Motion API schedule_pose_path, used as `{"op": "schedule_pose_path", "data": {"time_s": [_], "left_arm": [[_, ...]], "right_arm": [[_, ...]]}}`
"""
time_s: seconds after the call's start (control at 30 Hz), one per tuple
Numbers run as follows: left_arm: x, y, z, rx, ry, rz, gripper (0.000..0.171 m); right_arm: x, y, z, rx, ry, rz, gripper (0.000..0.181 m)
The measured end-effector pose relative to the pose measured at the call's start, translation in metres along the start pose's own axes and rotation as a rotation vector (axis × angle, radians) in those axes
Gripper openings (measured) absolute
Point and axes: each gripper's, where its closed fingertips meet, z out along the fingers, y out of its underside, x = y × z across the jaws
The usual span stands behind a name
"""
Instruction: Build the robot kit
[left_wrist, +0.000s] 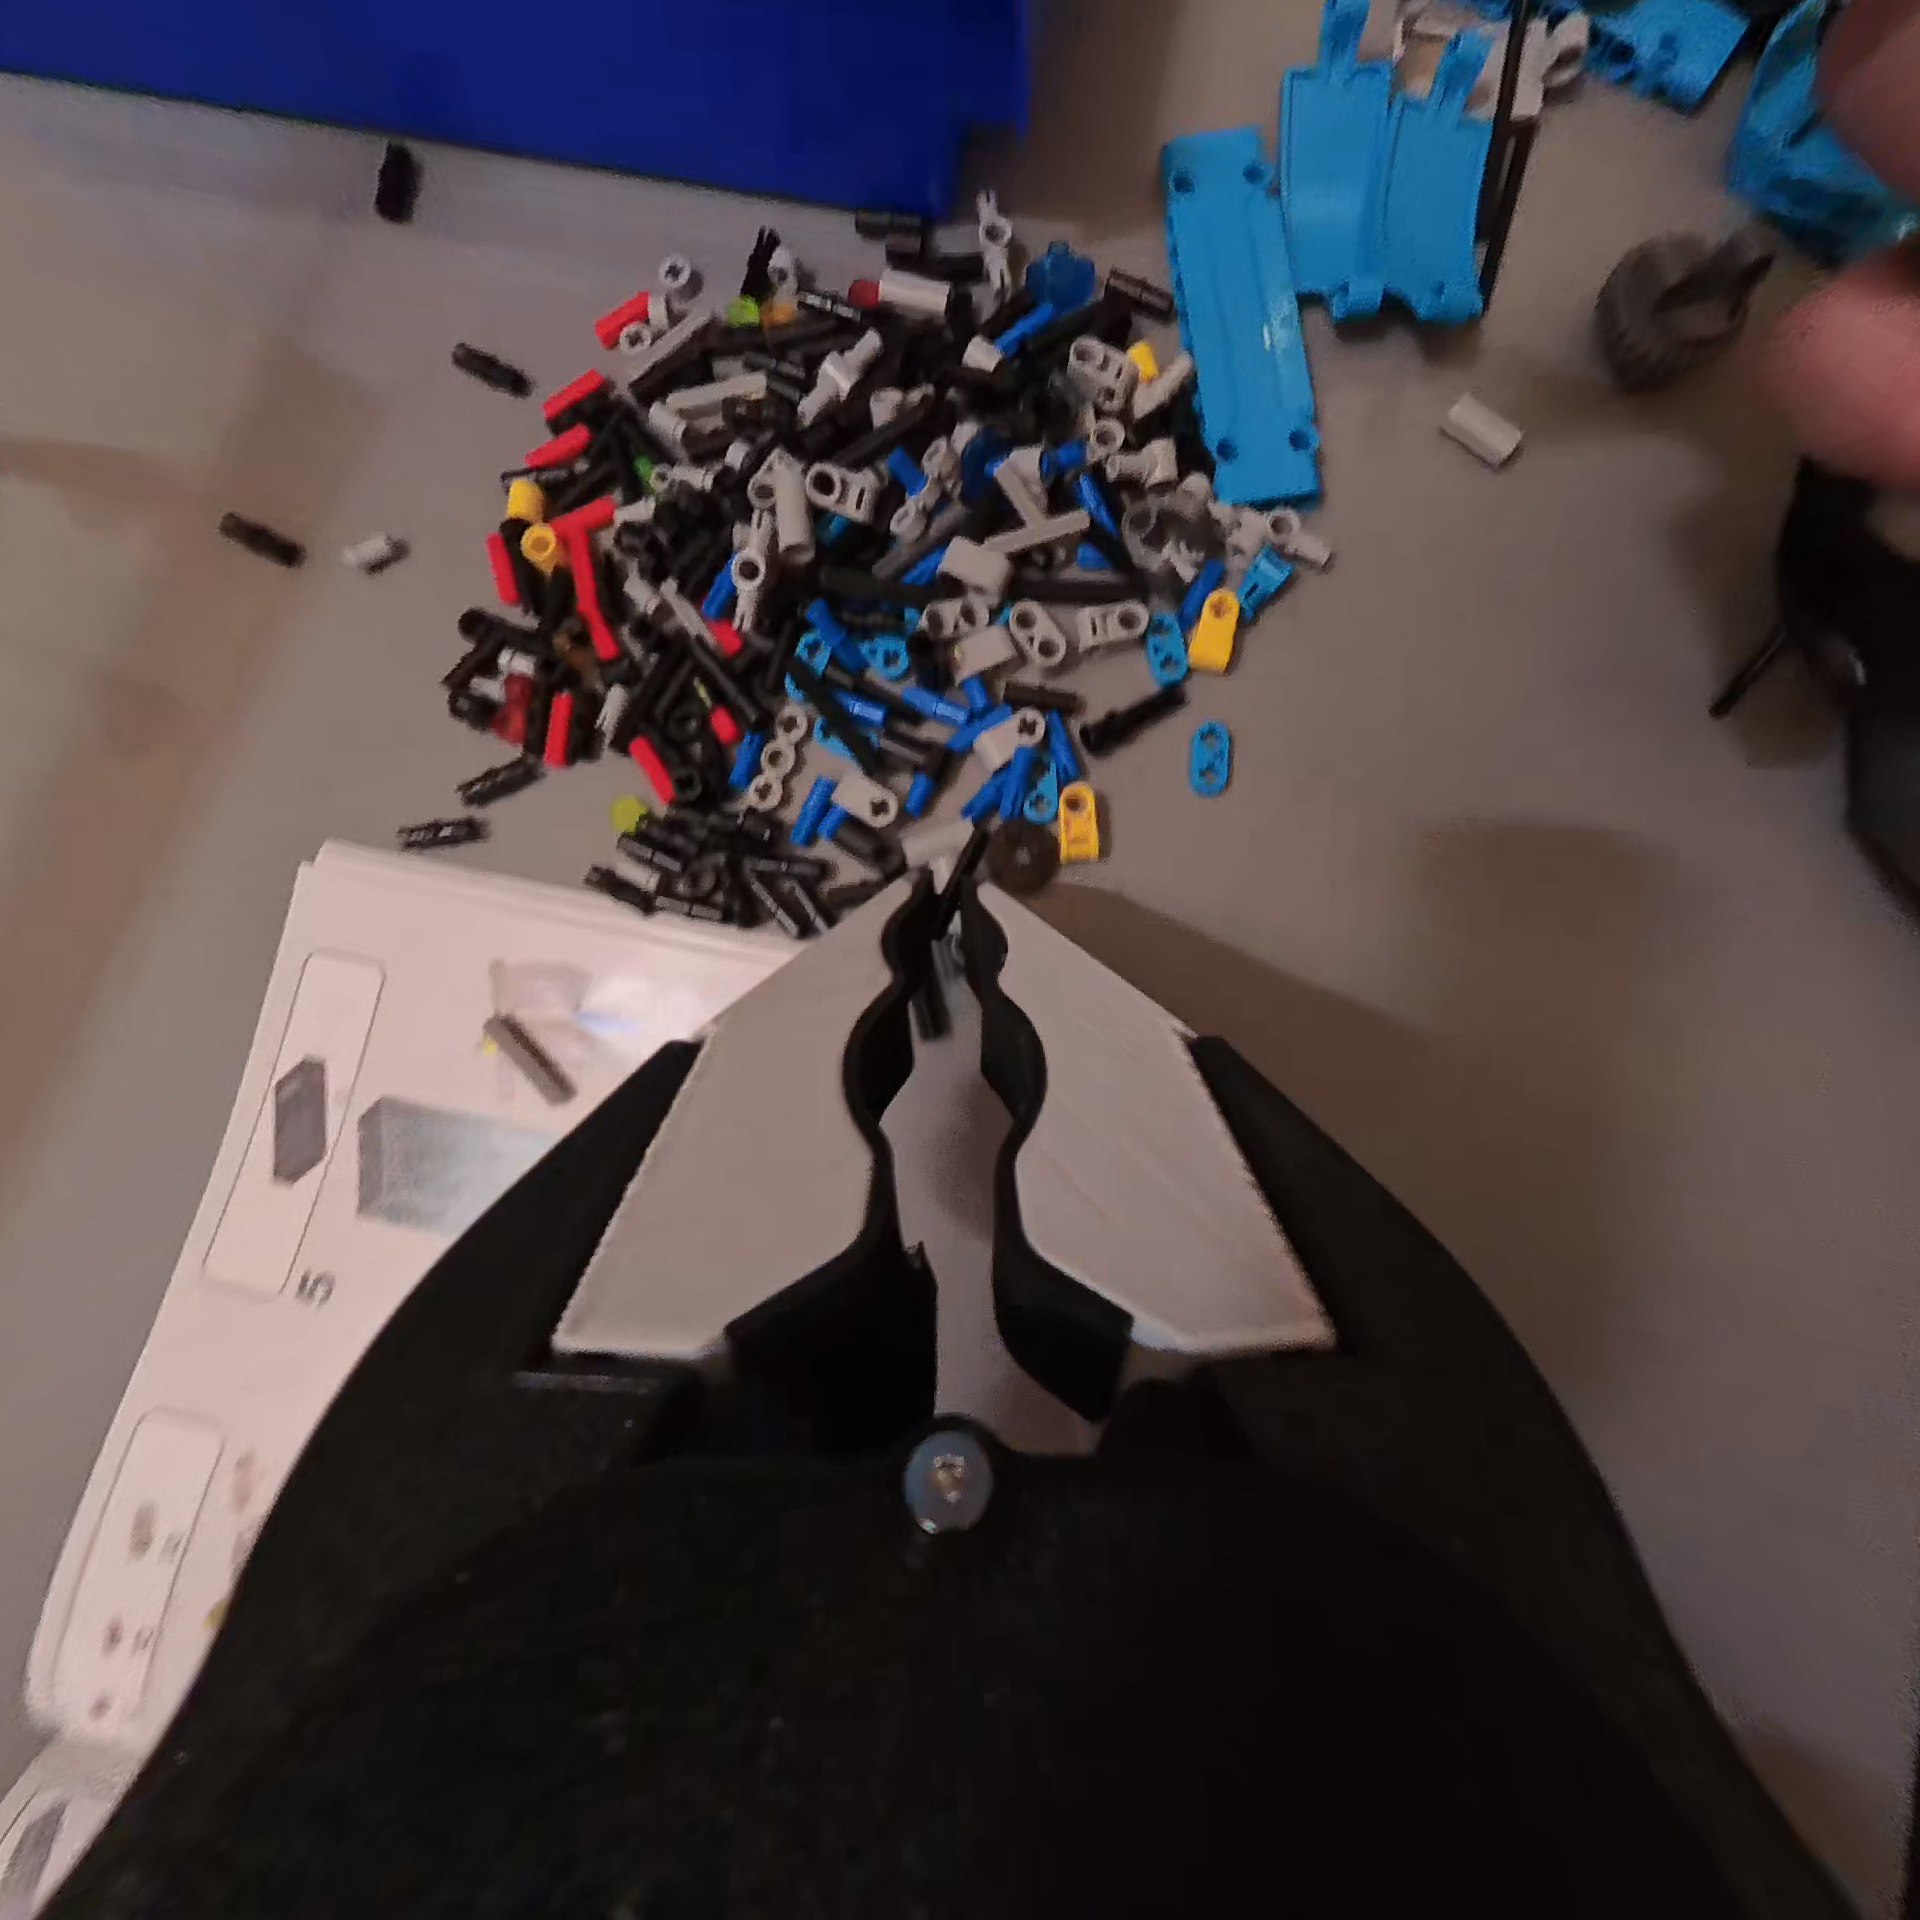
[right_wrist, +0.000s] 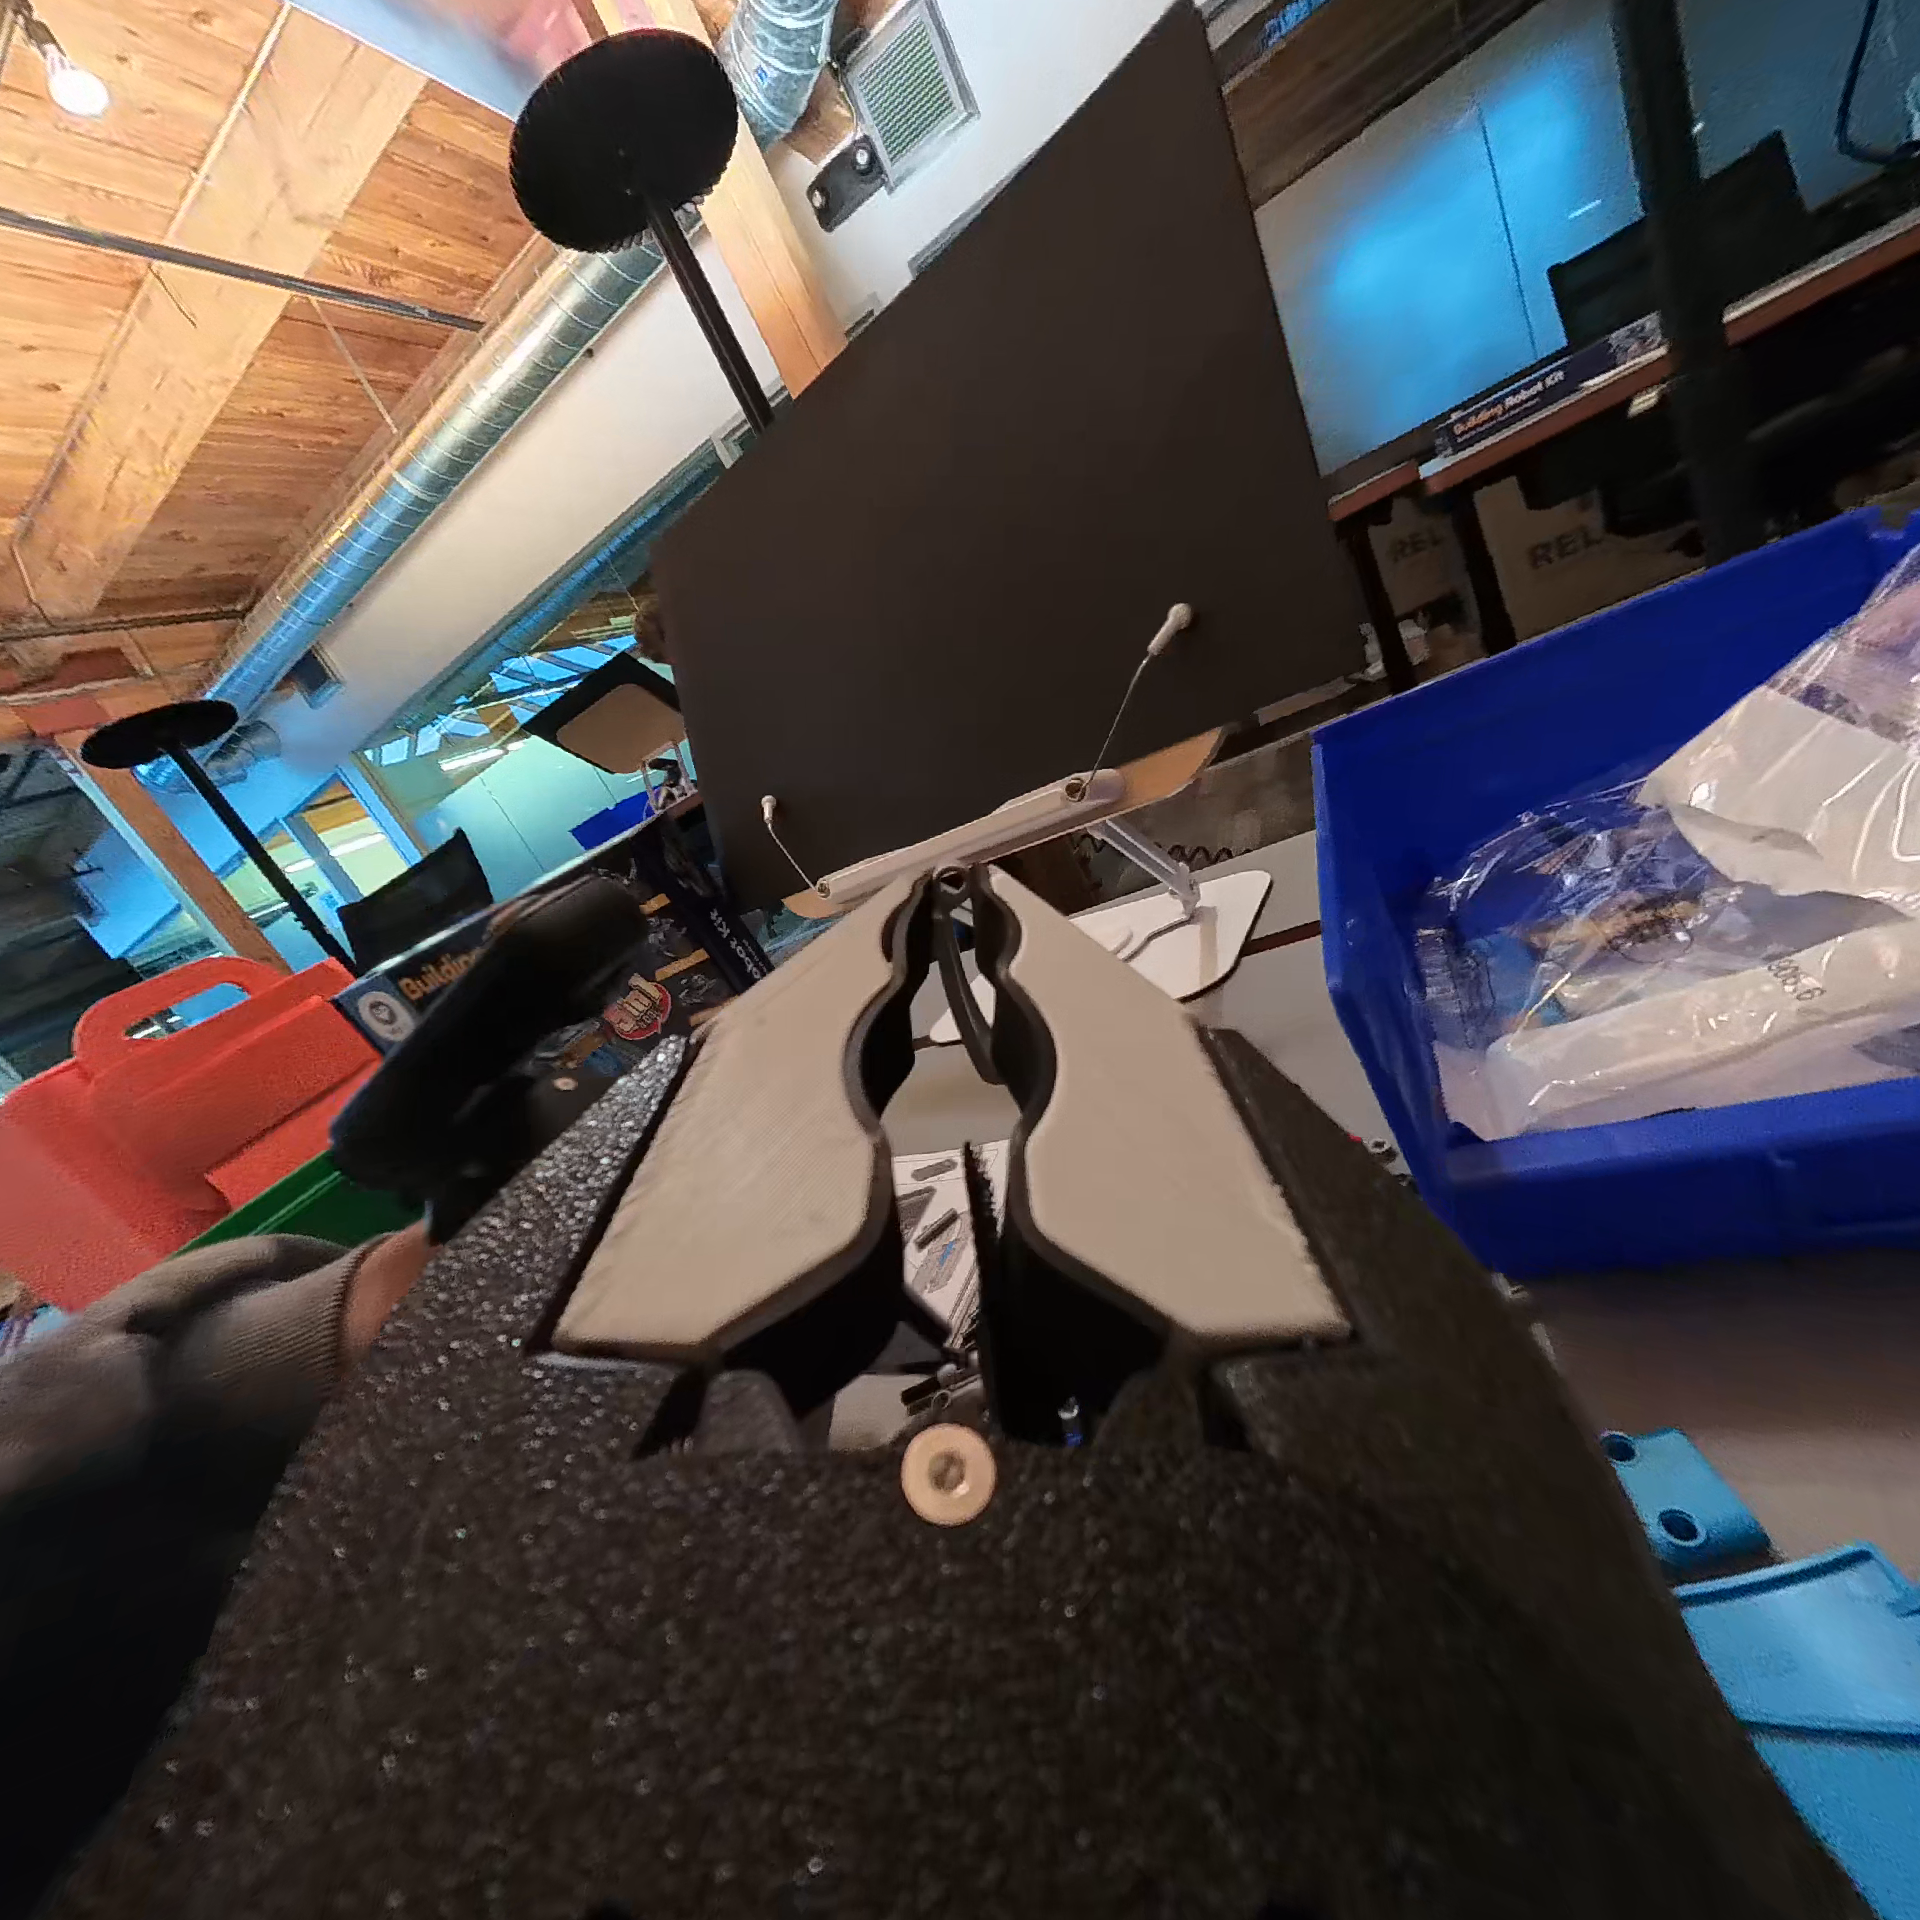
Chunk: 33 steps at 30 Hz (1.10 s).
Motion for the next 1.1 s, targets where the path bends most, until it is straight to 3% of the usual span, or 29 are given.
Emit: {"op": "schedule_pose_path", "data": {"time_s": [0.2,0.27,0.33,0.43,0.7,1.1], "left_arm": [[-0.01,-0.008,0.02,0.012,-0.027,-0.007,0.006],[0.001,-0.019,0.016,0.086,0.028,-0.003,0.019],[0.023,-0.029,0.009,0.147,0.118,0.125,0.02],[0.041,-0.029,0.01,0.136,0.189,0.362,0.02],[0.049,-0.023,0.031,0.061,0.352,0.579,0.017],[0.049,-0.016,0.038,0.012,0.418,0.52,0.005]], "right_arm": [[-0.003,0.007,0.004,-0.032,-0.024,0.026,0.006],[-0.005,0.01,0.005,-0.04,-0.03,0.028,0.006],[-0.006,0.012,0.006,-0.049,-0.038,0.033,0.006],[-0.006,0.01,0.007,-0.041,-0.045,0.049,0.006],[0.01,0.004,0.006,-0.009,-0.049,0.138,0.006],[0.006,0.012,0.009,-0.036,-0.088,0.18,0.006]]}}
